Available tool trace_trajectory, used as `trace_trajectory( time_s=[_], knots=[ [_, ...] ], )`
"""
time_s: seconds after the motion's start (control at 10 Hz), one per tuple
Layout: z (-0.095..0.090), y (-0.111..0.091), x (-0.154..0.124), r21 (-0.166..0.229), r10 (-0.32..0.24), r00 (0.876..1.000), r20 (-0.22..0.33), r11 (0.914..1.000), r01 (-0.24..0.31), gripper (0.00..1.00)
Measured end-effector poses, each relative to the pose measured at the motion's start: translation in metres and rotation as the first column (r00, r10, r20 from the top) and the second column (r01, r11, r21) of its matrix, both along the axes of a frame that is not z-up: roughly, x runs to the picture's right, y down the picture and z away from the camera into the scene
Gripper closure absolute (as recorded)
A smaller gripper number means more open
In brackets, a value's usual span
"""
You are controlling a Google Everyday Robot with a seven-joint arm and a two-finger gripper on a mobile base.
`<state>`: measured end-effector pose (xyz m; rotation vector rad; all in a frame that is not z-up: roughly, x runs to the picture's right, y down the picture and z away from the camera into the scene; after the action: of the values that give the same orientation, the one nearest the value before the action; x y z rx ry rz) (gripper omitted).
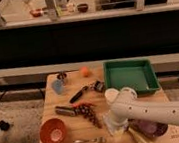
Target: Wipe purple bowl with towel
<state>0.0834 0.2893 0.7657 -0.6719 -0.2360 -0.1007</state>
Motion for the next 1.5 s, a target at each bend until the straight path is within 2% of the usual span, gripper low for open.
trace_trajectory(
  time_s=[0.4, 0.5, 0.6, 1.2, 1.3, 1.5],
  knots=[
    [0.012, 0.004, 0.005, -0.014, 0.025, 1.0, -0.008, 0.9996, -0.025, 0.2],
    [0.015, 0.004, 0.006, -0.015, 0.029, 1.0, -0.006, 0.9995, -0.029, 0.24],
    [0.017, 0.004, 0.008, -0.015, 0.033, 0.999, -0.006, 0.9994, -0.033, 0.31],
    [0.017, -0.004, 0.013, -0.005, 0.049, 0.999, 0.0, 0.9988, -0.049, 0.94],
    [0.016, -0.005, 0.013, -0.005, 0.051, 0.999, 0.002, 0.9987, -0.051, 0.99],
    [0.012, -0.008, 0.014, -0.006, 0.053, 0.999, 0.006, 0.9986, -0.053, 1.0]
  ],
)
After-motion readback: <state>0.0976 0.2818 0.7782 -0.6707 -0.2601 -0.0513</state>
